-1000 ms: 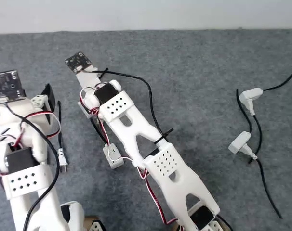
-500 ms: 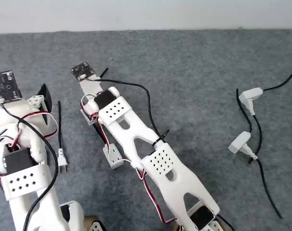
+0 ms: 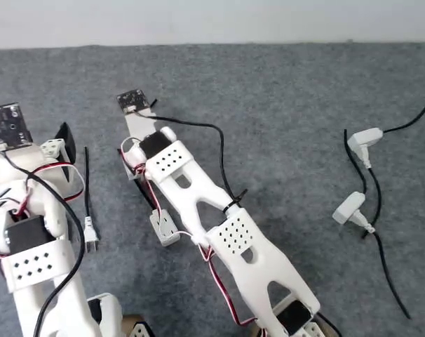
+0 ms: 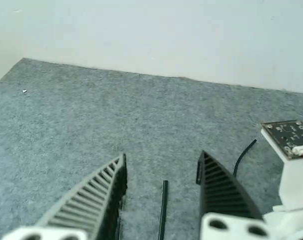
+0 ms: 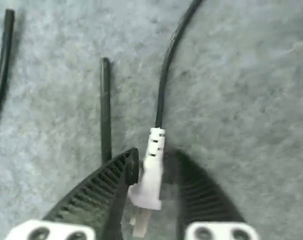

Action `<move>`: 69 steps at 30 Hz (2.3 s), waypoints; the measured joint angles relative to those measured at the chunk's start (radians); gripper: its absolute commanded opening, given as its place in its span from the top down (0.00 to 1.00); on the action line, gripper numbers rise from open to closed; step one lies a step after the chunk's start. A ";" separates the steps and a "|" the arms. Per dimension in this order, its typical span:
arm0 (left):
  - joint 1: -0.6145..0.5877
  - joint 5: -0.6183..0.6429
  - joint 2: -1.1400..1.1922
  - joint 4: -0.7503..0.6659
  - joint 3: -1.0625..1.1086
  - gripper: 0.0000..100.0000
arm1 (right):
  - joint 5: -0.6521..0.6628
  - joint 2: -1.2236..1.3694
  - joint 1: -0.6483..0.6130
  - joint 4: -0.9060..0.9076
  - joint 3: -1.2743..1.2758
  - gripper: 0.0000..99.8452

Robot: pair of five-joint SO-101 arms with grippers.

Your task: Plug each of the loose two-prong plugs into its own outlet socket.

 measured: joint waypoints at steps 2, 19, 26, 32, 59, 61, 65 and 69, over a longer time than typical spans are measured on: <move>-0.002 0.000 0.000 0.000 0.000 0.77 | -0.002 0.000 -0.002 0.018 0.000 0.85; -0.002 0.000 0.000 0.000 0.000 0.77 | -0.008 0.000 0.000 0.064 0.000 0.99; -0.002 0.000 0.000 -0.049 0.046 0.77 | 0.034 0.000 0.000 0.084 0.000 0.99; 0.000 0.000 0.000 -0.055 0.049 0.77 | 0.198 -0.008 0.000 0.196 -0.110 0.99; 0.325 0.000 -0.350 0.044 -0.003 0.77 | 0.566 -0.736 0.015 0.402 -0.376 0.99; 0.387 0.000 -0.465 0.068 0.020 0.77 | 0.605 -0.796 -0.014 0.402 -0.376 0.99; 0.537 -0.031 -0.713 0.115 0.098 0.77 | 0.649 -0.911 -0.118 0.411 -0.376 0.99; 0.641 -0.041 -0.930 0.146 0.199 0.77 | 0.652 -0.994 -0.215 0.416 -0.379 0.99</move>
